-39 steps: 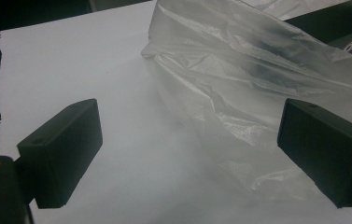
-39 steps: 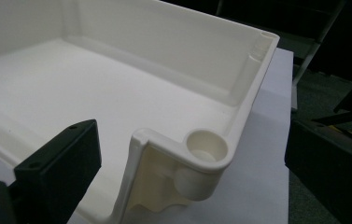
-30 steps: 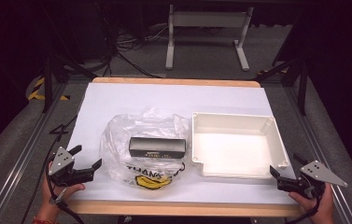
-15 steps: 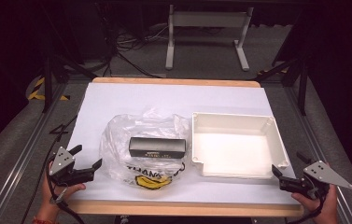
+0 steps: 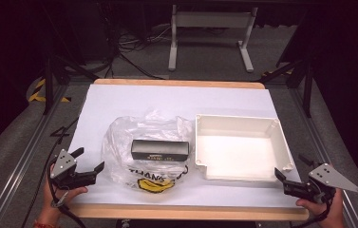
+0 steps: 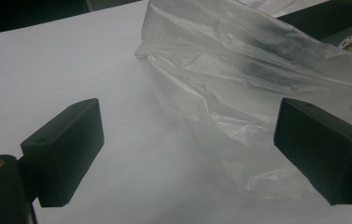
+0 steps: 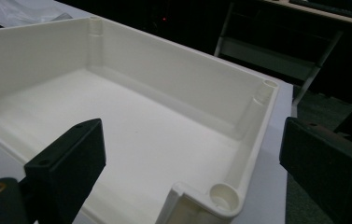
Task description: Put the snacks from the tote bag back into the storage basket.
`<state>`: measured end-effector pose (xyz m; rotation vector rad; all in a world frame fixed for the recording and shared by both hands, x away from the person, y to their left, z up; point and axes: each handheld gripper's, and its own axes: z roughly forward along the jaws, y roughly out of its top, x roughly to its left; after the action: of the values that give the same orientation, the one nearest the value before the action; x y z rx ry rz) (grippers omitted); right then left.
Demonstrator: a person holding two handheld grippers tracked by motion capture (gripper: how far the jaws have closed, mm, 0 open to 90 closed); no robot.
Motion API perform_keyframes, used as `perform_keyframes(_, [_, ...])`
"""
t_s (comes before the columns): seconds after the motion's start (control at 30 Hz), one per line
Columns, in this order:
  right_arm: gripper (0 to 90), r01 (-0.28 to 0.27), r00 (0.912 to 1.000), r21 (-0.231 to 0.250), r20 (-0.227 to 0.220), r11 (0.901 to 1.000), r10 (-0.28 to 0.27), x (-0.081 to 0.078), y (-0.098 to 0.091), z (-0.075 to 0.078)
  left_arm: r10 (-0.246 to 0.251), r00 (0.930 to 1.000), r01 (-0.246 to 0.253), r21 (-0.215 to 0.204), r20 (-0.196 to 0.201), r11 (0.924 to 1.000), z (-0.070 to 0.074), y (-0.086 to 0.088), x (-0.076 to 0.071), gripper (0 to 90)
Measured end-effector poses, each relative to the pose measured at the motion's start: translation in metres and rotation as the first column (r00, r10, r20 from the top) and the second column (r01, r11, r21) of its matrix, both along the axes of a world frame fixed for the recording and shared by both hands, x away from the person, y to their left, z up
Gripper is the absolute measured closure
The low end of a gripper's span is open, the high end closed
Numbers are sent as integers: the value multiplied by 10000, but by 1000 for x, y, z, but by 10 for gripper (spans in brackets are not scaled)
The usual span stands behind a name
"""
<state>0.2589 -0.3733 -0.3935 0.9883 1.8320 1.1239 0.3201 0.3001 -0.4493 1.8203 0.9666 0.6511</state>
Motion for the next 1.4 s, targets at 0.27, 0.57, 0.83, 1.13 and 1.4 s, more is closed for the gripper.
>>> perform_keyframes(0.27, [109,-630,9980,-193,-75,9978,629,0,12,3,-29,10000,29,-43,-17,10000,0,0,0,91])
perform_keyframes(0.57, [126,-1290,9908,-388,-464,9909,1271,6,27,2,-53,10000,53,-61,-29,10000,0,0,0,91])
perform_keyframes(0.83, [172,-1875,9799,-574,-799,9806,1827,13,43,1,-98,10000,98,-58,-1,9999,0,-1,0,91])
perform_keyframes(1.13, [200,-2373,9678,-638,-1021,9693,2302,21,58,1,-125,9999,125,-18,-43,9999,0,-2,1,91])
perform_keyframes(1.4, [210,-2952,9514,-700,-1129,9529,2865,28,72,5,-152,9998,152,-22,-94,9999,1,-3,0,91])
